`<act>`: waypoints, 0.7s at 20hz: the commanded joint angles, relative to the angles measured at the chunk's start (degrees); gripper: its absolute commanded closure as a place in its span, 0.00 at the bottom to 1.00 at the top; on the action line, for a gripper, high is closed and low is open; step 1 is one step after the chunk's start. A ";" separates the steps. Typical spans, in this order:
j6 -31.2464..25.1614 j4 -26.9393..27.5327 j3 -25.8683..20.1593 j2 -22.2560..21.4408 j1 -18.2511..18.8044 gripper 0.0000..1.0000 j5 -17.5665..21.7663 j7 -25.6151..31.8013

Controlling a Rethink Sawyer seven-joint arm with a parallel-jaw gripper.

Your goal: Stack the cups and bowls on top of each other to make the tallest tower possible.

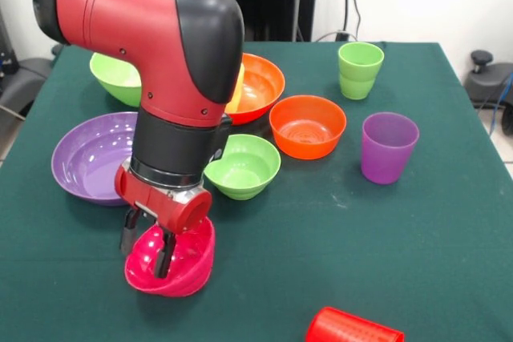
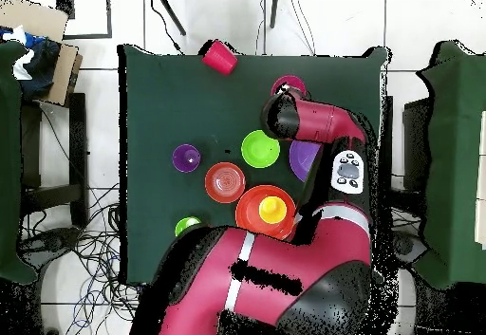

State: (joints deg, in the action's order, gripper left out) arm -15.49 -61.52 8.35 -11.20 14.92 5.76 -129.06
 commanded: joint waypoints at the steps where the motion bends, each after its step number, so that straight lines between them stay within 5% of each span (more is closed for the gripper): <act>1: -12.38 -6.17 -6.05 -9.79 -2.22 0.00 -2.02 -0.04; 14: -17.25 -6.30 -6.57 -11.91 -1.80 0.00 -2.21 1.31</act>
State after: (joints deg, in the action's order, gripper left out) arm -25.46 -64.45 8.37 -22.33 13.90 3.99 -129.06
